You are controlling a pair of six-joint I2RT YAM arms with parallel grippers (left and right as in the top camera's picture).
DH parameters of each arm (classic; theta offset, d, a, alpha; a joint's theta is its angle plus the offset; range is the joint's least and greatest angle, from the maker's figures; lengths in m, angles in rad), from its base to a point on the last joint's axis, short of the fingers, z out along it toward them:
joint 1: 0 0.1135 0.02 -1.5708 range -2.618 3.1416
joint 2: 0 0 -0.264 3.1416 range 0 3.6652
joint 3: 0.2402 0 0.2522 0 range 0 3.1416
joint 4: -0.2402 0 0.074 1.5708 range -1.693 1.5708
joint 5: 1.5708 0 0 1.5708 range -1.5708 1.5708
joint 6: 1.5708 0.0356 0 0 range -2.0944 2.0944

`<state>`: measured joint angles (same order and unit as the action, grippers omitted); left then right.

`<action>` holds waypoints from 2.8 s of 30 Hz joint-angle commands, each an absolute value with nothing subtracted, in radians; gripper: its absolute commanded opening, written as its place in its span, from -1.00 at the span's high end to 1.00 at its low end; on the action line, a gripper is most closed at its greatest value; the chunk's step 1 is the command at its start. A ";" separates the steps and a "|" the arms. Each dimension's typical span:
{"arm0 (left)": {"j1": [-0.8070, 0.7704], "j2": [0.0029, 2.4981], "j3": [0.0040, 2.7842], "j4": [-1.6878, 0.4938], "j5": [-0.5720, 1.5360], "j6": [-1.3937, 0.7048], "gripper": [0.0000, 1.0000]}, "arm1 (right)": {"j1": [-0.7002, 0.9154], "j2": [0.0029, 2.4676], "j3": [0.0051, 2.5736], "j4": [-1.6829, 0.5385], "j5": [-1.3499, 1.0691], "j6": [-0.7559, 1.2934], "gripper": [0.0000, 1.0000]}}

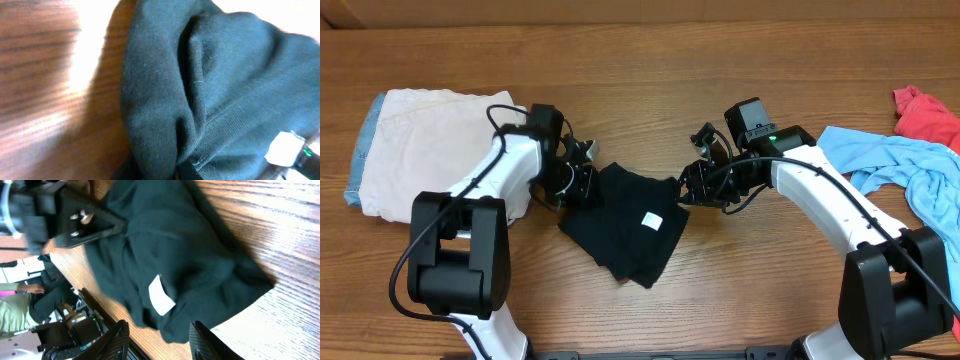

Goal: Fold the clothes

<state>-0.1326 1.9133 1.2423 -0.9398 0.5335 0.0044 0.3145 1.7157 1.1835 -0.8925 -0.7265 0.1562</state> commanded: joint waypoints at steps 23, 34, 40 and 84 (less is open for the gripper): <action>0.553 1.929 1.959 -1.229 0.204 0.142 0.92 | 0.312 1.660 1.193 -0.930 -0.738 0.160 0.14; 0.646 2.023 1.998 -1.245 0.029 -0.031 -1.00 | 0.312 1.631 1.193 -0.941 -0.767 0.137 0.13; 0.649 1.847 2.240 -1.380 0.397 0.055 -1.00 | 0.293 1.499 1.290 -0.921 -0.672 0.101 -0.04; 0.085 1.376 2.258 -1.689 0.044 -0.075 -1.00 | 0.173 0.850 1.314 -0.863 -0.164 -0.242 -1.00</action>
<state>0.0910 1.3815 2.2581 -1.6917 0.0574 -0.0540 0.1829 0.9768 1.4570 -0.9077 -0.2150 -0.1345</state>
